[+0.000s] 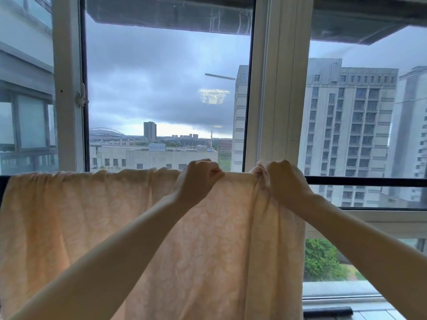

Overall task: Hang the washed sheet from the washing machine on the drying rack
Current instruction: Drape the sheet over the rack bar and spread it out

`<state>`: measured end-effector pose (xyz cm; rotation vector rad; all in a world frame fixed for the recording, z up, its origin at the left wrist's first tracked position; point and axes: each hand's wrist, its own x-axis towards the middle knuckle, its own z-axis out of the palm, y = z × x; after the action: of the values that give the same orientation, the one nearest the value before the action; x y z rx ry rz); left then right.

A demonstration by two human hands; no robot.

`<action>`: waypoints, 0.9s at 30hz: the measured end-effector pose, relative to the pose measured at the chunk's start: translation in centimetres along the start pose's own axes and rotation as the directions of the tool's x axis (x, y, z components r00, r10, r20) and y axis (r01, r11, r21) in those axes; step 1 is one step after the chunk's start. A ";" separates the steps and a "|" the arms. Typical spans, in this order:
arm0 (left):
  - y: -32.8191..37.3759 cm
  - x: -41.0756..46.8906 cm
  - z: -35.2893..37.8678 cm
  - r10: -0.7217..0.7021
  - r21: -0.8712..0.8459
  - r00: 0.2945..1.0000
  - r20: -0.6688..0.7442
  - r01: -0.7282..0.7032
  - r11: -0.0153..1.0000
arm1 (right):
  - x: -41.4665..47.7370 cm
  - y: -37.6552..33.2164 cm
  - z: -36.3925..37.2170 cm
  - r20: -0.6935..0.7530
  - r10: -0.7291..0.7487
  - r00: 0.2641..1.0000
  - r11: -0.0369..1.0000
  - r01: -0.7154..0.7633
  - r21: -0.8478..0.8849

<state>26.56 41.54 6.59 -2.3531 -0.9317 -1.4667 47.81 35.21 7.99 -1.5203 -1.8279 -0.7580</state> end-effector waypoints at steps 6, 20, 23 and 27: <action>-1.2 -0.6 -2.0 0.027 0.066 1.000 -0.007 -0.027 0.997 | 0.4 -0.4 -1.5 -0.037 -0.031 0.999 0.991 0.035 0.129; -0.6 -1.1 -3.9 -0.092 0.173 0.994 0.059 0.080 0.982 | 0.1 1.2 -2.2 -0.051 0.049 0.997 0.995 -0.044 0.085; 1.8 -0.5 -1.5 0.039 0.100 0.990 0.138 -0.053 0.994 | -0.2 0.7 -2.2 -0.062 0.044 0.997 0.996 -0.039 0.085; 2.4 -0.3 0.9 0.082 0.092 0.993 0.090 -0.090 0.992 | -0.6 0.9 -2.4 -0.065 0.029 0.997 0.996 -0.024 0.084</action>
<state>28.61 40.00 6.22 -2.3713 -0.8879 -1.2691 48.99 33.17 9.07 -1.4470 -1.7650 -0.7030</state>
